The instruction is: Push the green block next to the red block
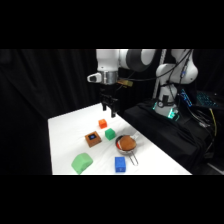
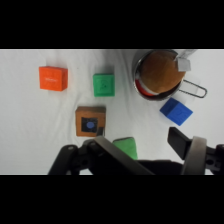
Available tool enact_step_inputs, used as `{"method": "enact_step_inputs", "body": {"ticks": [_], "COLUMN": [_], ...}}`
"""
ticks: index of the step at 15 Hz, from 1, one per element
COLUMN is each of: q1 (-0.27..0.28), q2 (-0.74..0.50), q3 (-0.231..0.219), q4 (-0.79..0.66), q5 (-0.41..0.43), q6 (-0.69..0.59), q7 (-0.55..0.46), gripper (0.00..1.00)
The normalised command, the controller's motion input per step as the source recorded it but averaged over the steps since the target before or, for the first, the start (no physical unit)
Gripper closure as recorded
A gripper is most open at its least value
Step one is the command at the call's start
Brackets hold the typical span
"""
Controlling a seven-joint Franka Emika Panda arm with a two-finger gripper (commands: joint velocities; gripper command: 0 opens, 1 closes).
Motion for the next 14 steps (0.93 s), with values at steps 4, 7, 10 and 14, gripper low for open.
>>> {"method": "enact_step_inputs", "body": {"ticks": [4,7,10,14], "q1": [0.02,0.101,0.127,0.106], "q2": [0.16,0.31,0.35,0.35], "q3": [0.05,0.123,0.091,-0.002], "q4": [0.15,0.24,0.28,0.27], "q5": [0.088,0.005,-0.144,-0.193], "q6": [-0.02,0.1,0.15,0.14], "q7": [0.12,0.38,0.48,0.41], "gripper": [0.0,0.0,0.0,0.0]}}
